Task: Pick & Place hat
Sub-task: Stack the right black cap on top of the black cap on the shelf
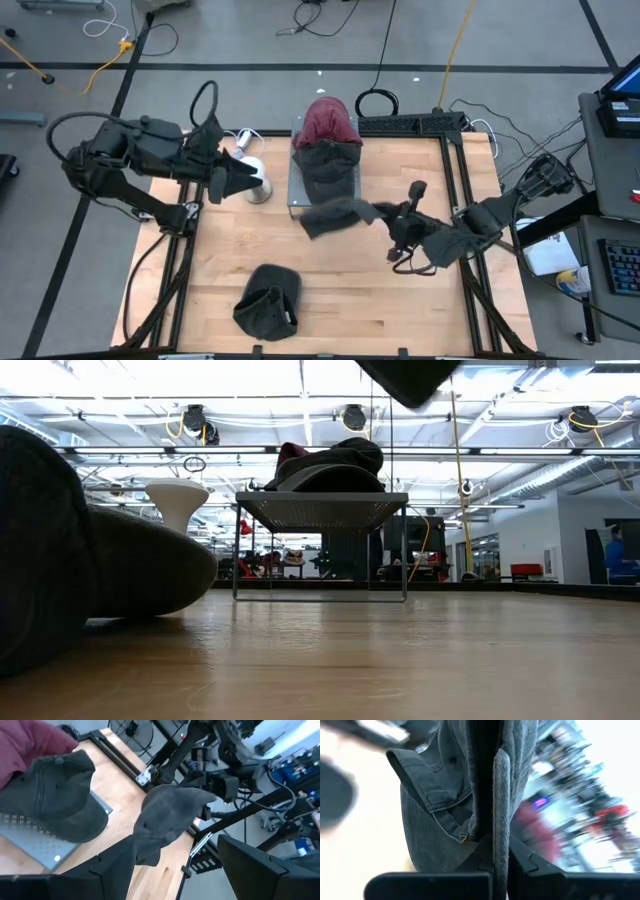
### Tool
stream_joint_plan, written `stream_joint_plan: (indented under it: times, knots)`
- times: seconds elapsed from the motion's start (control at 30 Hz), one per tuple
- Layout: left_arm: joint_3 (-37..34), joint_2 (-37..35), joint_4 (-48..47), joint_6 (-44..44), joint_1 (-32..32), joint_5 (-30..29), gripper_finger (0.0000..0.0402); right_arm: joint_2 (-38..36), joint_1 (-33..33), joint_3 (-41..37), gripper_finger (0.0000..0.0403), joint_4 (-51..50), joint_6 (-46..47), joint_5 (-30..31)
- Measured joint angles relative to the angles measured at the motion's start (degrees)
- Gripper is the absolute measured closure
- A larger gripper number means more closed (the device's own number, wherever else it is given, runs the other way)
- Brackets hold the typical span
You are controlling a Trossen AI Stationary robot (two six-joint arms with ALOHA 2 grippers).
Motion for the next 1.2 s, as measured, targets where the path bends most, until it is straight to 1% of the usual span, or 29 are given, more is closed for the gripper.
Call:
stream_joint_plan:
  times: [0.07, 0.13, 0.23, 0.3, 0.37, 0.4, 0.5, 0.6, 0.7, 0.77, 0.87, 0.97, 1.07, 1.2]
  knots:
    - [0.00, -0.44, 1.16, 0.58, -0.07, -0.32, 0.0120, 0.02, 0.55, 0.00, 0.0398, 7.75, -8.69, 5.28]
    - [0.00, -0.59, 3.26, 1.21, -0.11, -0.57, 0.0123, 0.02, 0.70, 0.00, 0.0398, 17.41, -19.14, 8.56]
    - [0.00, -1.13, 6.27, 2.35, -0.11, -0.59, 0.0127, 0.62, 0.26, 0.00, 0.0398, 33.27, -35.65, 10.59]
    - [0.00, -1.40, 9.43, 2.34, -0.11, -0.36, 0.0127, 1.47, 0.02, 0.00, 0.0398, 44.24, -48.57, 12.36]
    - [0.00, -1.97, 11.67, 2.30, -0.11, 0.93, 0.0126, 2.59, -0.50, 0.00, 0.0398, 55.49, -62.72, 14.31]
    - [0.00, -2.08, 13.33, 2.05, -0.11, 1.76, 0.0124, 3.02, -0.99, 0.00, 0.0398, 59.42, -67.36, 14.01]
    - [0.02, -2.62, 16.77, -1.78, -0.07, 3.28, 0.0117, 3.23, -2.64, 0.00, 0.0397, 64.13, -73.56, 9.91]
    - [0.02, -2.71, 20.44, -6.22, -0.07, 3.92, 0.0111, 3.19, -5.21, 0.00, 0.0397, 64.39, -78.34, 8.07]
    - [0.02, -2.67, 23.00, -7.99, -0.07, 4.12, 0.0111, 3.28, -7.75, -0.02, 0.0397, 64.83, -82.81, 5.93]
    - [0.02, -2.67, 23.11, -9.39, -0.07, 4.57, 0.0113, 3.28, -9.28, -0.02, 0.0397, 66.31, -85.98, 4.10]
    - [0.02, -2.67, 23.18, -10.79, -0.07, 4.33, 0.0116, 3.30, -11.28, -0.02, 0.0397, 70.72, -90.16, 1.44]
    - [0.02, -2.28, 23.27, -13.33, -0.06, 3.88, 0.0114, 3.52, -12.73, -0.02, 0.0397, 77.63, -94.71, -1.63]
    - [0.02, -1.81, 23.11, -15.20, 0.00, 2.42, 0.0110, 3.44, -13.82, -0.04, 0.0397, 83.63, -97.60, -6.13]
    - [0.02, -0.44, 26.77, -17.67, 0.63, 2.10, 0.0113, 3.49, -14.96, -0.02, 0.0397, 86.55, -98.07, -11.14]
